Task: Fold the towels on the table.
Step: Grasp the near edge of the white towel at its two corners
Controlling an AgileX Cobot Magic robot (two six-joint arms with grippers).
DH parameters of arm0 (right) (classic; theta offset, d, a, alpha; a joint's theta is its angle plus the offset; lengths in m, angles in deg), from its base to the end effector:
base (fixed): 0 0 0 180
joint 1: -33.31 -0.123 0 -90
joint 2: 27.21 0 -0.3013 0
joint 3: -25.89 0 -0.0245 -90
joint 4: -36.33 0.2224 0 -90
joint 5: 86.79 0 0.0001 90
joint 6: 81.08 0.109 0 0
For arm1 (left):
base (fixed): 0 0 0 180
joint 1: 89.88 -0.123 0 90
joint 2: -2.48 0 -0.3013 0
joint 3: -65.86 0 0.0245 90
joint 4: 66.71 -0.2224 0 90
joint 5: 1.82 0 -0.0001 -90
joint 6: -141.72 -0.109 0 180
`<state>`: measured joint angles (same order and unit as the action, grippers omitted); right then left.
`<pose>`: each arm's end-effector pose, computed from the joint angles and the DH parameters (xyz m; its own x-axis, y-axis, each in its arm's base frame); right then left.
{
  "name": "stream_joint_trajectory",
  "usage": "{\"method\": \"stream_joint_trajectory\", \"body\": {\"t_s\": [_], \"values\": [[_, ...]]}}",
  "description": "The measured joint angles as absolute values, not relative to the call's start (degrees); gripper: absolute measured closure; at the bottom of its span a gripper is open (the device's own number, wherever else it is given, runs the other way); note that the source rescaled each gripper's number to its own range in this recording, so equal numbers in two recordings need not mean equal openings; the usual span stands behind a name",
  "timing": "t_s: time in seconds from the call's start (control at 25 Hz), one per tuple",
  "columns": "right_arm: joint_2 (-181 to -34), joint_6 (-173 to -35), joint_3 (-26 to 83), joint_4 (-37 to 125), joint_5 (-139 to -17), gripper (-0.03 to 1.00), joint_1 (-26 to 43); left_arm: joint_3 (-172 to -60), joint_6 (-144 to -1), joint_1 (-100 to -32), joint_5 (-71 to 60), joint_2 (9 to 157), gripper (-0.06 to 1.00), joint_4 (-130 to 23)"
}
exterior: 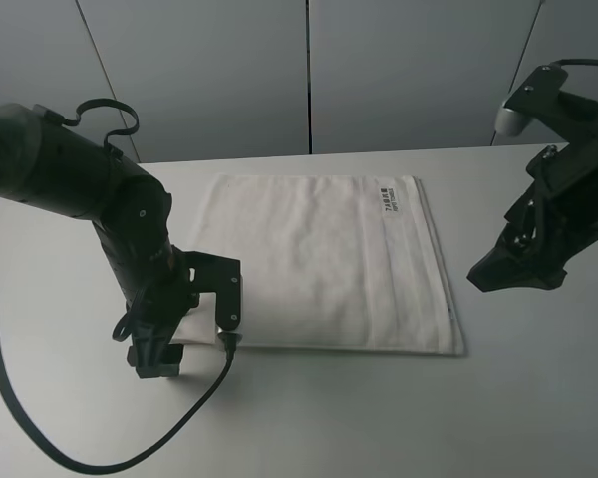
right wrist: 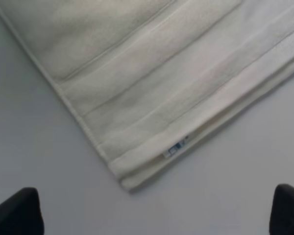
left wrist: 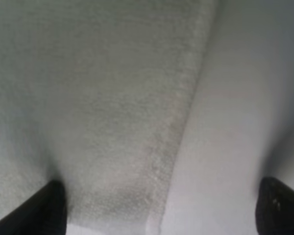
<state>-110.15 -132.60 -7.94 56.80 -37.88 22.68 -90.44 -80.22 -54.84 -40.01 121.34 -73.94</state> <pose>0.1930 0.0655 0.2427 -0.5934 -0.7121 -0.3753 -0.7755 0.6307 0.0297 0.2497 -0.1647 0.1165 -0.1283 0.9897 0.0637 0.9910 0.1256 0.0456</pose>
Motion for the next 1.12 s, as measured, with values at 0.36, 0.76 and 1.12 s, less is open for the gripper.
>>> {"method": "stream_joint_trajectory", "body": {"t_s": [0.36, 0.76, 1.12], "values": [[-119.06, -140.37, -7.94, 56.28, -35.99, -0.03, 17.58, -90.44, -80.22, -54.84, -39.51, 121.34, -0.05, -74.05], [-126.61, -147.32, -7.90, 50.42, -39.89, -0.03, 9.08, -90.44, -80.11, -54.84, -38.67, 121.34, -0.05, -73.94], [-132.43, -148.43, -7.81, 44.72, -45.56, -0.03, 8.84, -90.44, -80.01, -54.84, -38.44, 121.34, -0.05, -73.94]]}}
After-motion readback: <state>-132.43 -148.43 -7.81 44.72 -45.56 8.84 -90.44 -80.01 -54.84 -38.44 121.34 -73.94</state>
